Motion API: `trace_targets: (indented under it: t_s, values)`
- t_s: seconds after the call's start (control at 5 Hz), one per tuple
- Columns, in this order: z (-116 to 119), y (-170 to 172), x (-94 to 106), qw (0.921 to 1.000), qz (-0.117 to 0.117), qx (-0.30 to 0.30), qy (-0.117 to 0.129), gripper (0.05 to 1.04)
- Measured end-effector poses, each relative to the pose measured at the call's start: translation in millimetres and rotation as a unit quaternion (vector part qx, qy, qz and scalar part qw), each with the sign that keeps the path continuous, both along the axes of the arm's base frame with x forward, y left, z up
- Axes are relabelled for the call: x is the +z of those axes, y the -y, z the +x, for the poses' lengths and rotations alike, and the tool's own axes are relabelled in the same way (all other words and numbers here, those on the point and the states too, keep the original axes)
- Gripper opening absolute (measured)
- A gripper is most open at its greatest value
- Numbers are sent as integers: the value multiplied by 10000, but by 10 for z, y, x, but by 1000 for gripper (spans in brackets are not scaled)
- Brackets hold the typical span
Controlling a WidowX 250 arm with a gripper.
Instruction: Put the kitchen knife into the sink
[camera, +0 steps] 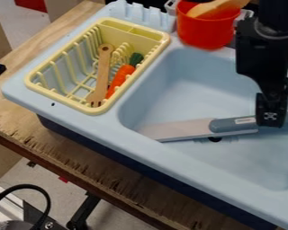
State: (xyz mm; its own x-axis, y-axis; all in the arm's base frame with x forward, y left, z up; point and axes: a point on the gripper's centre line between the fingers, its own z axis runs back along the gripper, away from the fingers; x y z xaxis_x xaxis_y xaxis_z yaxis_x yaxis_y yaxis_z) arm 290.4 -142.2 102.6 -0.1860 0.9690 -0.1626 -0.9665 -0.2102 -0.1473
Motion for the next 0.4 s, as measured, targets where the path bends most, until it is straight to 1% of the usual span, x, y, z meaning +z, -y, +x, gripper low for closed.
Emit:
trace_targets:
  t_s: [0.2, 0.4]
  values:
    - [-87, -81, 14, 9949, 326, -917, -276, 996]
    - [-119, -145, 63, 9760, 737, -2042, -174, 996]
